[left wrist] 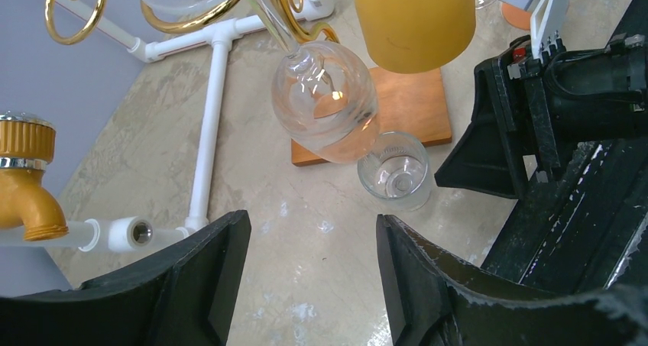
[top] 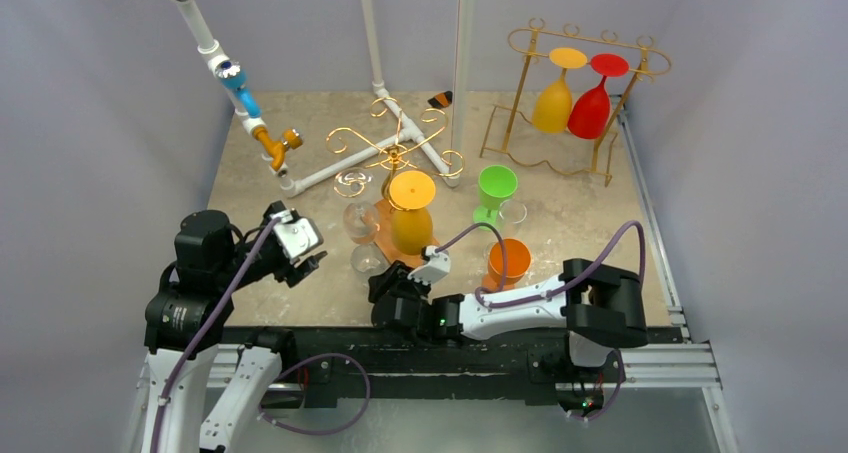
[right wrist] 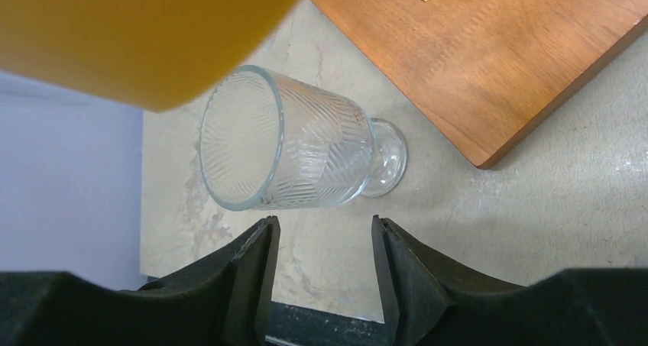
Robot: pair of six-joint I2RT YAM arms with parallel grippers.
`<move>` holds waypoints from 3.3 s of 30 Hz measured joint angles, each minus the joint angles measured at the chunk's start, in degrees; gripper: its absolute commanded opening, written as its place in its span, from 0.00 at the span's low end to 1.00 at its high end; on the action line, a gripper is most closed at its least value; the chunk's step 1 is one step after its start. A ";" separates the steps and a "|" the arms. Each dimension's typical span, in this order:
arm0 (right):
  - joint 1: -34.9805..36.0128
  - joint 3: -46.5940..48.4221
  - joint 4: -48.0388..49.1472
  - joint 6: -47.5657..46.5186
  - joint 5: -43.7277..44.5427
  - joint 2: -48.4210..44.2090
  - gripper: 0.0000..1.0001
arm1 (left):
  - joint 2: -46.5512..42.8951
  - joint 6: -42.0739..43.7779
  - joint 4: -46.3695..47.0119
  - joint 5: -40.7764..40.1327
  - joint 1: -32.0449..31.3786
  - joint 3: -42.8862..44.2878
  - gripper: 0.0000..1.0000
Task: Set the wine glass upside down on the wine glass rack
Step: Pick up the wine glass at the center of the board.
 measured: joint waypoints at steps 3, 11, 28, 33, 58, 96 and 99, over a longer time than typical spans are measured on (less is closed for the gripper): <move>0.00 0.15 -1.66 1.81 0.02 0.44 0.54 | -0.26 0.04 -0.15 0.13 0.00 0.00 0.65; 0.02 -0.35 -1.88 1.49 2.27 -3.02 0.62 | -1.05 1.11 -1.07 0.61 0.00 0.00 0.64; -0.11 1.55 -3.63 5.81 3.61 0.09 0.62 | -1.55 2.34 -2.60 1.07 0.00 0.00 0.65; -0.17 1.55 -3.39 6.56 4.39 0.09 0.61 | -1.90 2.84 -2.91 1.31 0.00 0.00 0.65; -4.04 3.54 -3.89 9.51 4.09 3.10 0.50 | -1.90 2.80 -2.89 1.49 0.00 0.20 0.65; -0.26 -7.93 -5.77 -0.11 -0.52 -5.88 0.00 | -3.13 2.47 -3.82 2.64 0.00 1.07 0.65; 2.58 -11.10 -5.77 -2.54 -0.26 -9.66 0.00 | -2.93 2.54 -4.37 3.17 0.00 2.27 0.68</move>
